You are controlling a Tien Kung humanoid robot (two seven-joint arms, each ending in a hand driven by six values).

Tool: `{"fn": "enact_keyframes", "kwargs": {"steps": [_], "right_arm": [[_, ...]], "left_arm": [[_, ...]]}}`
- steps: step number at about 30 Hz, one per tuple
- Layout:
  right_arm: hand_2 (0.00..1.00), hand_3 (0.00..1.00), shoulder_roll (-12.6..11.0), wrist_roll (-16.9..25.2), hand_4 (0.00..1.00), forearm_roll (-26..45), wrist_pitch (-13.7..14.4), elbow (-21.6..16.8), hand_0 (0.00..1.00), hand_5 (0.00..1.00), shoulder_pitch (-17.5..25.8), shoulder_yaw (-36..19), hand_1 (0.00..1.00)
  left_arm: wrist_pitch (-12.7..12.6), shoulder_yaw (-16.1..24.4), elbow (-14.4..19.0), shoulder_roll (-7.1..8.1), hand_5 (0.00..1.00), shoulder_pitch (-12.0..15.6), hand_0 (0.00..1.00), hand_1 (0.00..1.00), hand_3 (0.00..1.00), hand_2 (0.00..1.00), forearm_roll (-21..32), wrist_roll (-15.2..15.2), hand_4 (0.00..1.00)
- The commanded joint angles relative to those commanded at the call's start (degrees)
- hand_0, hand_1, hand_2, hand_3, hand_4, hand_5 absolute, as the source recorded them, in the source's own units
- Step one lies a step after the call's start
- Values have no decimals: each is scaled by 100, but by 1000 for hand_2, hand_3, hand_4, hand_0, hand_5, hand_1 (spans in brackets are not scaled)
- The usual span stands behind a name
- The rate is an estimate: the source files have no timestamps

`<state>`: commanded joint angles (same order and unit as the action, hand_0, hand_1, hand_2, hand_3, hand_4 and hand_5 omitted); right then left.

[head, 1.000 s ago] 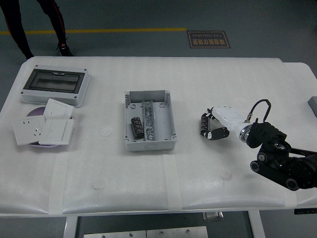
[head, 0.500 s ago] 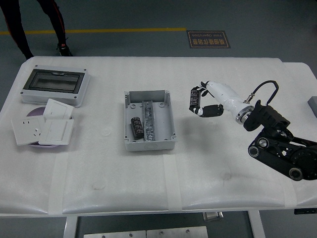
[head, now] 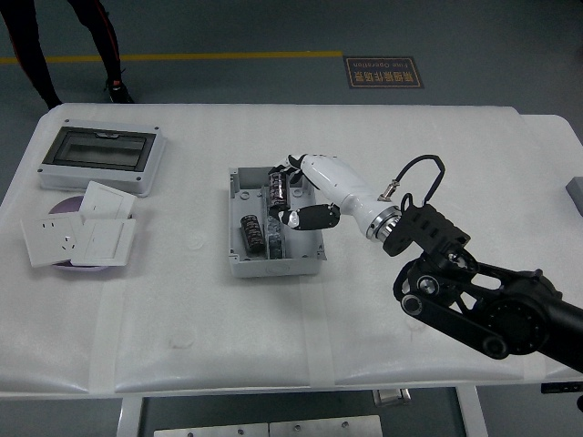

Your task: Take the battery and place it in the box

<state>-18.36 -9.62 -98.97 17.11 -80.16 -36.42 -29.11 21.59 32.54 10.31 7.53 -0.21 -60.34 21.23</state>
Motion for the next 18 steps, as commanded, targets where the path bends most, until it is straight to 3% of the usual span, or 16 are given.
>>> {"fn": "enact_keyframes", "kwargs": {"steps": [2,3,14,18], "right_arm": [[810,899,34,-8,870,-71,15,67,877,438,7,32,765],[998,998,41,-9,964,-85,20,95,998,501,7,38,998],[998,998,-73,-17,981,-101,54,266,998,516,28,-106,998],[998,998,-256,74,992,123,79,194,998,532,119,-482,998]], "left_arm": [[3,-13,0,-1,2,5,723,695,495,417,14,3,255],[3,-18,0,-1,2,7,724,697,496,423,20,4,250],[31,158,0,-6,2,22,725,696,497,425,-110,59,249],[29,140,0,-8,2,20,725,699,498,428,-78,65,249]]}}
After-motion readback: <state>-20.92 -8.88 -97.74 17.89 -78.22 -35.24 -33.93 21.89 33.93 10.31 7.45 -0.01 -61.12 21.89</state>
